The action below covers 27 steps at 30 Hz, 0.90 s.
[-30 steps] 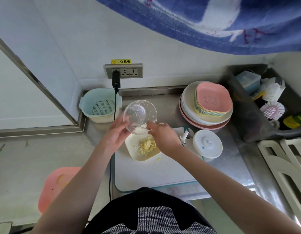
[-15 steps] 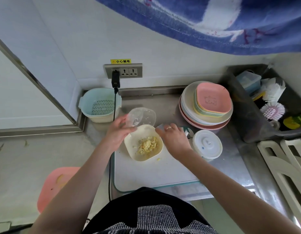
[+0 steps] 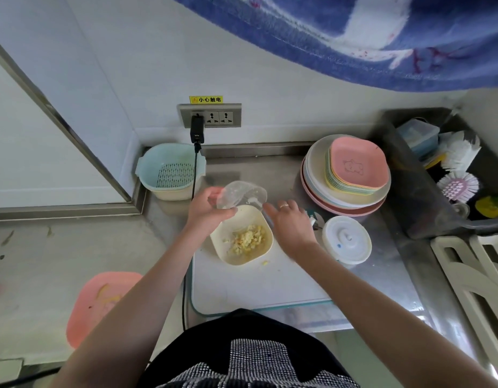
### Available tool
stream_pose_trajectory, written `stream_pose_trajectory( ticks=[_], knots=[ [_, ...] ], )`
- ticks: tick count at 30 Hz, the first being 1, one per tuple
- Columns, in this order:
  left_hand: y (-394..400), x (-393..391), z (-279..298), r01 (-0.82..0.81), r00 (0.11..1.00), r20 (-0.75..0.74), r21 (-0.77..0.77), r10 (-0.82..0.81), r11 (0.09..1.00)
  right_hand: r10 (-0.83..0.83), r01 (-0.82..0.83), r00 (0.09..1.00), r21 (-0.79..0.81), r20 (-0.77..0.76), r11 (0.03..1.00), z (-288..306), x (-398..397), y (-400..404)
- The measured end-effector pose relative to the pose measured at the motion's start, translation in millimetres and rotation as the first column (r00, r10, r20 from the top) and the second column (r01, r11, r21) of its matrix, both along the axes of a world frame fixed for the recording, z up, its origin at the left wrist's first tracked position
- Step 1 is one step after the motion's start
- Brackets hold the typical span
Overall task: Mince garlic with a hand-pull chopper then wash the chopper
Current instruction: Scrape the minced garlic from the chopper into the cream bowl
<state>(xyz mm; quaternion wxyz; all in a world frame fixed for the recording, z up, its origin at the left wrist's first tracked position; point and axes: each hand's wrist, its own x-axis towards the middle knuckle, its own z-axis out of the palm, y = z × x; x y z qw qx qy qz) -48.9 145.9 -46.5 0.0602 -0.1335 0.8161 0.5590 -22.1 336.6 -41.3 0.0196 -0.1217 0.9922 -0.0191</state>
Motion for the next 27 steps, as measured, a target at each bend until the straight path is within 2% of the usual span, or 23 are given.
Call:
stream_pose_trajectory(
  ticks=[4,8,12,15,18,20,23,27],
  knots=[
    [6,-2,8,-0.016,1.0,-0.02,-0.048,0.015,0.999,-0.018,0.018,1.0,0.014,0.012,1.0,-1,-8,-5],
    [6,-6,10,-0.079,0.997,-0.023,-0.089,0.078,0.993,0.079,-0.081,0.983,0.004,0.168,0.997,-9,14,-4],
    [4,-6,8,-0.057,0.998,-0.004,-0.12,0.057,0.991,0.025,-0.022,0.999,-0.06,0.04,0.998,-6,5,-2],
    [4,-4,6,-0.02,1.0,0.019,-0.124,0.023,0.992,0.063,-0.068,0.994,-0.052,-0.086,0.996,3,-15,-9],
    [2,-7,8,-0.025,0.996,0.084,-0.066,0.03,0.998,0.046,-0.048,0.996,-0.016,-0.082,0.999,6,-21,-7],
    [0,-10,9,-0.059,0.992,0.116,0.012,0.057,0.998,0.017,-0.017,1.0,0.001,-0.009,1.0,2,-14,-4],
    [-6,-13,10,-0.096,0.988,0.123,0.016,0.093,0.995,0.04,-0.037,0.996,-0.029,0.08,0.999,-7,5,-3],
    [-7,-10,8,-0.032,0.992,0.118,0.006,0.031,0.999,0.006,-0.014,0.997,-0.109,-0.074,0.994,3,-7,-10]
  ],
)
